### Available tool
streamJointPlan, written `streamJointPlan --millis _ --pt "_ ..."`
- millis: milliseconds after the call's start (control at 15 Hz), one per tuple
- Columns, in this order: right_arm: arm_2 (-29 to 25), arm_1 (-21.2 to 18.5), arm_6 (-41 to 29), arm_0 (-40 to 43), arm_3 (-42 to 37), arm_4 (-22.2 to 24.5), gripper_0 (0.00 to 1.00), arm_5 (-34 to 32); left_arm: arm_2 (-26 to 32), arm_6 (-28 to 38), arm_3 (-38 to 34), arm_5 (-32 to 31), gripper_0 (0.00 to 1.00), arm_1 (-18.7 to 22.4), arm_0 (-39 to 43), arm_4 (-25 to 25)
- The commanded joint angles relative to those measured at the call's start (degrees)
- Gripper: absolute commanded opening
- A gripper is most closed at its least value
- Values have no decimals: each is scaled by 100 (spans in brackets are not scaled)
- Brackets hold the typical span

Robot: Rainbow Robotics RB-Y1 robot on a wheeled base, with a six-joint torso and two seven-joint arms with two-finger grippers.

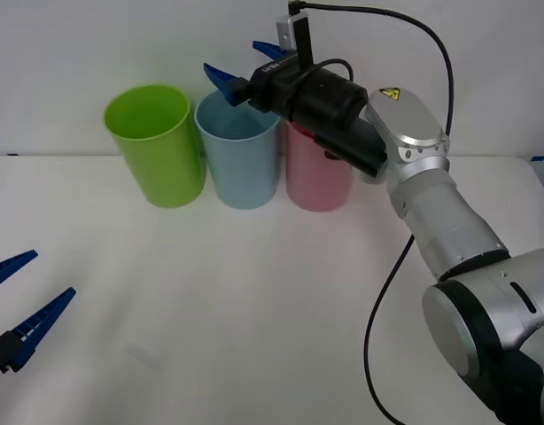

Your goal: Grasp the object on the table and drop it into the matching bin: aluminum can to the light blue bin, PET bottle to the pink bin.

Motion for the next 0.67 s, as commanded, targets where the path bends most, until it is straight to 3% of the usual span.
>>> streamJointPlan --millis 67,200,400,667 --pt "8 -128 68 43 -1 -121 100 -129 0 0 0 0 100 0 0 0" --pt "167 -312 121 87 -10 -403 100 -270 0 0 0 0 100 0 0 0" --pt "966 -866 235 192 -107 -1387 100 -393 0 0 0 0 100 0 0 0" --pt "1643 -1604 297 667 -915 -2222 100 -428 0 0 0 0 100 0 0 0"
